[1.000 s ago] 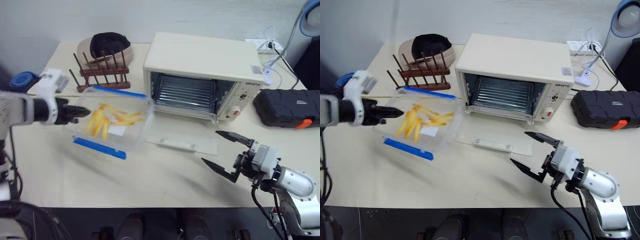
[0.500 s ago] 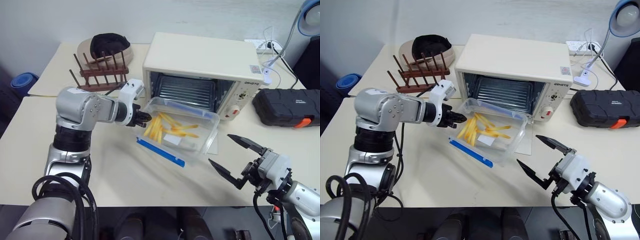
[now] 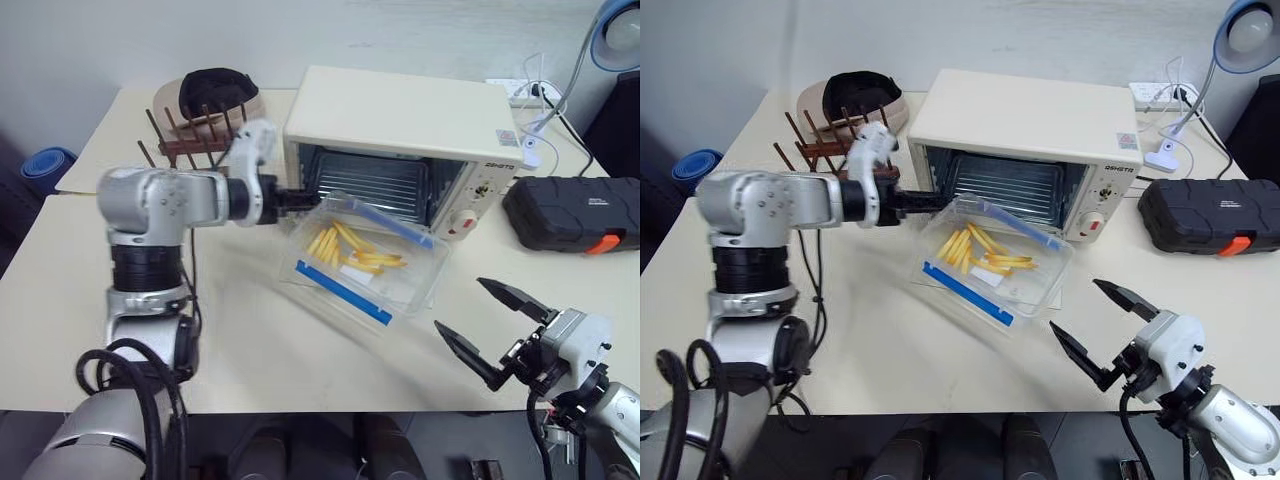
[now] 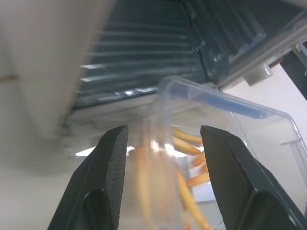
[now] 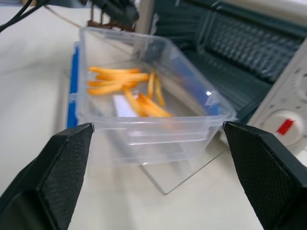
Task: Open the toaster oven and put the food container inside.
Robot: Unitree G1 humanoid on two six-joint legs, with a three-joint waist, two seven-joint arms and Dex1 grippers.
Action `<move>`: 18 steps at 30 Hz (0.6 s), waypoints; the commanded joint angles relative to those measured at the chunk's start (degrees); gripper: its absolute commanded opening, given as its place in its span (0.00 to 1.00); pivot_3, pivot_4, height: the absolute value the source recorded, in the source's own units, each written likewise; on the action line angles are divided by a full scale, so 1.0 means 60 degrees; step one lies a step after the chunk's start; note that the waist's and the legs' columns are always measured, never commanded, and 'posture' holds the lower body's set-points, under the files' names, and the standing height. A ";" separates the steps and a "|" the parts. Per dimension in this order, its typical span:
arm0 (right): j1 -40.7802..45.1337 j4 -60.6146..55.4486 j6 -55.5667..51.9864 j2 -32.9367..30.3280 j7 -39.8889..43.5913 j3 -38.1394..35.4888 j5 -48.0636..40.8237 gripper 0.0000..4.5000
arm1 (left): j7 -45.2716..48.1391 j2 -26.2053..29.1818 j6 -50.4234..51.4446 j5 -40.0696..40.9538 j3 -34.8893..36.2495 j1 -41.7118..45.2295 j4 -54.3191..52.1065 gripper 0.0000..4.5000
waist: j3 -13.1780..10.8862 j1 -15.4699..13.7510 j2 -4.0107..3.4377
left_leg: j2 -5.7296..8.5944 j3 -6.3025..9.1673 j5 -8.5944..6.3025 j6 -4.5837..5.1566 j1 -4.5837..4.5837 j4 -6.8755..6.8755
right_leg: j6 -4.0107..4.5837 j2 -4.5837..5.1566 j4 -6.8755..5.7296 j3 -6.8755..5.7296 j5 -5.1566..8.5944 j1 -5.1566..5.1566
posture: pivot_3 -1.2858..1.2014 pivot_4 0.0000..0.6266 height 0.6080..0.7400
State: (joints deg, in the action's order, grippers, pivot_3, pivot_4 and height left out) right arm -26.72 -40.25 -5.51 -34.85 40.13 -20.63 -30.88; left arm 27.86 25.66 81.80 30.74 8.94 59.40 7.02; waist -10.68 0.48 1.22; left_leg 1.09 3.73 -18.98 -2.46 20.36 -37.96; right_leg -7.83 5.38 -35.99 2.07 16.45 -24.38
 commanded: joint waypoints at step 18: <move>0.1283 -0.0522 -0.3104 -0.0919 -0.0484 0.1825 -0.0337 0.01 | 0.5924 0.1205 -0.8265 -0.1185 -0.3340 -0.4725 -0.1781 0.00 | 0.0005 -0.0297 0.0002 | 0.0011 0.0043 -0.0065 0.0118 -0.0011 -0.0036 | -0.0020 0.0013 0.0105 -0.0032 -0.0012 0.0109 | 0.52 0.24 1.00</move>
State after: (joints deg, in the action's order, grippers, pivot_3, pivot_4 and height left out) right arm -19.45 -43.38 -24.12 -40.60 38.24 -7.45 -33.64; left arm 64.10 33.48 33.66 24.19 -11.27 30.97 -2.04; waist -10.65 -1.30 1.23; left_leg 1.15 3.99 -19.37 -1.75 20.28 -38.18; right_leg -7.95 5.44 -35.39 1.88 16.38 -23.74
